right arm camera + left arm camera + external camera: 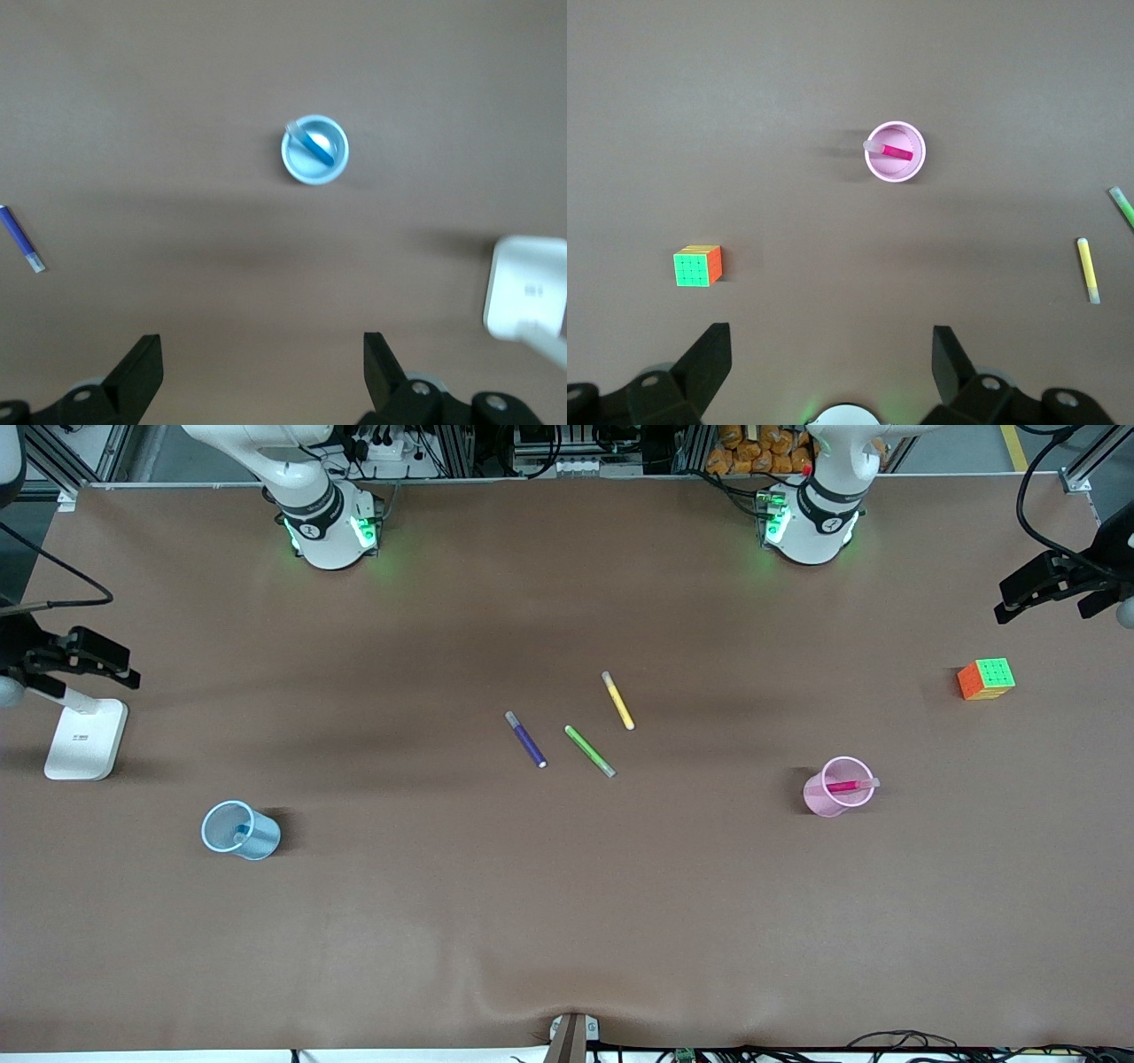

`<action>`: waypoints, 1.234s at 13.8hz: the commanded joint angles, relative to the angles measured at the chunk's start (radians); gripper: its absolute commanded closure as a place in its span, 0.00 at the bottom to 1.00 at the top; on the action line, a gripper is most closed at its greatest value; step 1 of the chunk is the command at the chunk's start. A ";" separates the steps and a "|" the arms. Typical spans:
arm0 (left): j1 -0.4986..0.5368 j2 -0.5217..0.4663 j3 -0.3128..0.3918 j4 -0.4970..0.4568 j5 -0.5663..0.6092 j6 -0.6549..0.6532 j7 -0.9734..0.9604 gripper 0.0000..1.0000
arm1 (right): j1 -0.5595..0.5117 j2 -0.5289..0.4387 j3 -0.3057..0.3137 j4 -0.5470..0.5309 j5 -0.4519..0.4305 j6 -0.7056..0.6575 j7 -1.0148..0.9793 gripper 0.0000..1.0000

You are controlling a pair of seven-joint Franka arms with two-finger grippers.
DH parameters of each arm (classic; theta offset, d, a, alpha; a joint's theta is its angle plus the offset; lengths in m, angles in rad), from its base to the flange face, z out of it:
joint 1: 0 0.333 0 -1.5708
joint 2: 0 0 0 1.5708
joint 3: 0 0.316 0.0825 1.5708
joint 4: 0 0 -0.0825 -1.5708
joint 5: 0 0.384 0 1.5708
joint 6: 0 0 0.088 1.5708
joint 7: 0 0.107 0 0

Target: Place pink and blue markers in matching cups

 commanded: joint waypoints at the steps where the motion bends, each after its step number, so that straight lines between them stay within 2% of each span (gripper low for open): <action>1: 0.022 0.005 -0.003 0.027 -0.022 -0.028 0.012 0.00 | -0.007 -0.022 0.013 0.066 -0.026 -0.124 0.116 0.00; 4: 0.021 0.021 -0.003 0.035 -0.019 -0.029 0.009 0.00 | -0.020 -0.025 0.042 0.080 -0.022 -0.200 0.216 0.00; 17: 0.024 0.025 -0.003 0.055 -0.027 -0.060 0.011 0.00 | -0.023 -0.017 0.036 0.077 -0.033 -0.116 0.158 0.00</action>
